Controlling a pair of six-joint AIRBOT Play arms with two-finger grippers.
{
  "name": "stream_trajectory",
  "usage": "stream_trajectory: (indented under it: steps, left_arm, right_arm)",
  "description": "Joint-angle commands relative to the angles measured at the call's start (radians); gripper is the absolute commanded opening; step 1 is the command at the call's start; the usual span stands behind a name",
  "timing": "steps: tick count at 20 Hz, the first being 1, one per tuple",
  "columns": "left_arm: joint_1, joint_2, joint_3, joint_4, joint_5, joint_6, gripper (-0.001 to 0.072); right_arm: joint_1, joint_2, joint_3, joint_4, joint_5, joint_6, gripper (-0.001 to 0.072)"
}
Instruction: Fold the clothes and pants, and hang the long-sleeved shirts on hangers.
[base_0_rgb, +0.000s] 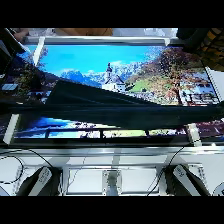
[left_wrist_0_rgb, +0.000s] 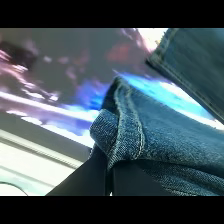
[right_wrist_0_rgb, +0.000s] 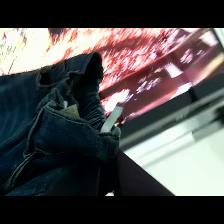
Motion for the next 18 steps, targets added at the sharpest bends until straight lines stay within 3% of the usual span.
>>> stream_trajectory:
  steps: [1,5,10,14,18]
  left_arm:
    - [-0.023,-0.104,0.002,-0.04,-0.019,0.008,0.0025]
    - [-0.176,-0.269,0.026,-0.001,0.008,0.037,0.0024]
    - [-0.379,-0.534,0.262,0.254,-0.003,-0.049,0.0024]
    - [-0.376,-0.729,0.51,0.276,-0.117,-0.109,0.0024]
    - [-0.372,-0.837,0.563,0.274,-0.081,-0.14,0.0026]
  right_arm:
    - [-0.001,-0.009,-0.009,0.008,0.079,0.001,0.0013]
    - [-0.001,-0.034,-0.08,0.008,0.088,0.001,0.0013]
    - [-0.002,-0.138,-0.219,-0.013,0.084,0.001,0.0013]
    - [-0.002,-0.254,-0.22,-0.03,-0.051,0.04,0.0014]
    - [0.0,-0.354,-0.22,-0.017,-0.192,0.099,0.0014]
